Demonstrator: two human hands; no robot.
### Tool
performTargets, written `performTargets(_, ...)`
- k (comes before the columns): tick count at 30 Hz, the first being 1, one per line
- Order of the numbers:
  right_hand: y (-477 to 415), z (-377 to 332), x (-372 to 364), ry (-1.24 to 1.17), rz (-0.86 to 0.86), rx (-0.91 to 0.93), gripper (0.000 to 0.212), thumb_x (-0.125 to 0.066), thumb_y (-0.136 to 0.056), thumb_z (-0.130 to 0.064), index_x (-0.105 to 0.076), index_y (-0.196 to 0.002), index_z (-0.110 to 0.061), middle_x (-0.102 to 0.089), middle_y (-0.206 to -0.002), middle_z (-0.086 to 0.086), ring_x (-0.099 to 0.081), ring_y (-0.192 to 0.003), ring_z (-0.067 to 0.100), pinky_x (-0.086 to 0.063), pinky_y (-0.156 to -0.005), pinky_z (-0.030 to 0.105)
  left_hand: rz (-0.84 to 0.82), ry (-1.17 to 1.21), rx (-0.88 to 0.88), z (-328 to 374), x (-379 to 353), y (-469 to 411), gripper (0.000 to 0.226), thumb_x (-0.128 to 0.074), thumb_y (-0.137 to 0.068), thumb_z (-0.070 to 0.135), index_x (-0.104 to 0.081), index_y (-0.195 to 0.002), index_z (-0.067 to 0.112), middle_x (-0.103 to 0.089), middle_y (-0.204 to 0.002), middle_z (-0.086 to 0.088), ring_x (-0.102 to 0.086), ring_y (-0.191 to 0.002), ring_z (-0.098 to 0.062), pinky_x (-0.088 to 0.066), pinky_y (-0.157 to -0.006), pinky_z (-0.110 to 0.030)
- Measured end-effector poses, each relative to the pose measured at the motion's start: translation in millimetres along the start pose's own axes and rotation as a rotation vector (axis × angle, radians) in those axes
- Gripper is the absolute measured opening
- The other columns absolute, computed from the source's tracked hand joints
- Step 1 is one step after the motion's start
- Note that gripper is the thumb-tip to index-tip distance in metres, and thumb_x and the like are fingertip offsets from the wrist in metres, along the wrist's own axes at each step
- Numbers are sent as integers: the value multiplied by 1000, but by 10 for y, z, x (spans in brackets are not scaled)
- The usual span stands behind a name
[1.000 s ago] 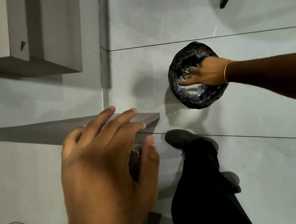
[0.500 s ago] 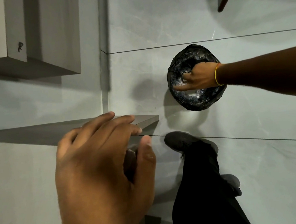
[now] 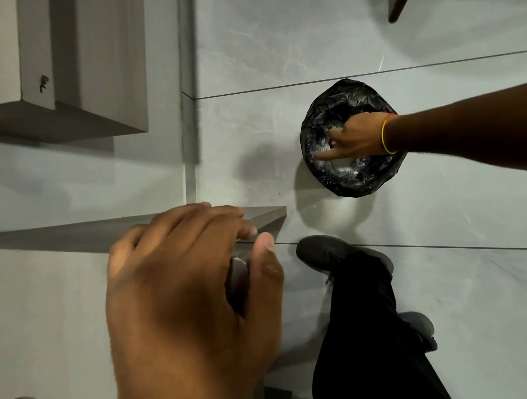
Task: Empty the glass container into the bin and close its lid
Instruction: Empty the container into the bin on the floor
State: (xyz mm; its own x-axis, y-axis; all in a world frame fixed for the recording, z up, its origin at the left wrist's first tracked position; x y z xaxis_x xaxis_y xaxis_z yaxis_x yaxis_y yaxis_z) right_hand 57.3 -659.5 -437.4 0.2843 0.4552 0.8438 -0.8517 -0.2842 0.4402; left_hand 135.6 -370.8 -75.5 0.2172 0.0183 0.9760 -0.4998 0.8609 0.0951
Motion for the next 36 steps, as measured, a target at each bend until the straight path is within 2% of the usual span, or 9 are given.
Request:
performTargets(2,-27,-2,4,-78,-19,2,78,-46,-98,-6,-4,-157,-35,-55,-105,14,-53,-54,27,-41,-46,35,3,-4,-3,-3,-8,-2,33,-53,-103,42,-78,-96,22,-80,-107,6,-74,-114,-23,-51,-100,-50)
performTargets(6,16,-64,48,-30,-129,-109,31,-56,-97,-13,-63,-128,-17,-62,-99,4,-67,-59,18,-38,-47,31,8,-12,-9,-6,-1,-5,33,-52,-103,42,-77,-94,22,-80,-105,6,-74,-110,-23,-47,-99,-44)
performTargets(10,-72,7,12,-151,-48,-63,83,-47,-100,-6,4,-158,-38,-52,-108,15,-54,-55,25,-43,-48,33,17,-2,-16,14,9,-23,35,-50,-103,43,-76,-91,23,-80,-102,6,-74,-103,-20,-45,-99,-42)
performTargets(14,-79,-37,4,-111,-139,-130,40,-54,-99,-8,-45,-137,-17,-59,-105,12,-68,-63,25,-40,-49,34,45,-9,-13,7,-2,-16,31,-53,-101,40,-71,-83,24,-79,-97,8,-71,-100,-19,-38,-96,-36)
performTargets(19,-131,-62,56,-127,-92,-94,73,-44,-101,-4,-4,-153,-35,-53,-114,15,-54,-62,27,-43,-52,35,68,14,-19,11,-5,-19,31,-53,-100,40,-70,-78,25,-79,-97,9,-73,-98,-16,-44,-97,-40)
performTargets(23,-111,-112,72,-134,-164,-142,42,-42,-104,-10,-45,-145,-13,-57,-122,14,-70,-74,23,-44,-56,35,44,29,-5,-23,-7,-13,29,-57,-98,39,-72,-77,24,-79,-94,11,-72,-93,-14,-52,-92,-46)
performTargets(27,133,-43,212,-525,-150,-436,67,-46,-104,-15,-14,-163,-24,-53,-130,21,-75,-89,37,-49,-61,41,-13,-19,-2,-34,10,-28,25,-57,-96,39,-70,-80,24,-75,-87,8,-67,-86,-20,-47,-82,-45)
performTargets(31,593,40,548,-1244,-101,-884,80,-76,-84,-31,-37,-153,-19,-60,-128,35,-68,-105,53,-56,-88,51,-54,-24,27,-22,8,-31,24,-59,-96,42,-69,-83,25,-71,-85,8,-59,-84,-19,-42,-84,-43)
performTargets(36,1214,229,1477,-1728,61,-1313,31,-70,-79,0,-65,-107,-14,-75,-82,25,-70,-55,33,-62,-59,39,-119,-73,14,-15,50,-49,29,-56,-95,46,-63,-77,25,-66,-79,5,-56,-83,-22,-41,-79,-43)
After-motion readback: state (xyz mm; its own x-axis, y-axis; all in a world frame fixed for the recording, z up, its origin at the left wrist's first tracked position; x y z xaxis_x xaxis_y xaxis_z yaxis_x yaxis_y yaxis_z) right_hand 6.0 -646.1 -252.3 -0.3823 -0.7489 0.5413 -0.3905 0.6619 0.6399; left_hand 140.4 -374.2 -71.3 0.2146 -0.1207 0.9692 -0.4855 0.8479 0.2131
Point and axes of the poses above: each hand's wrist, its own y-axis away from the middle knuckle, its own x-axis out of the back of the hand, z = x × y, the point moved 1 cm from there along -y, towards the middle knuckle
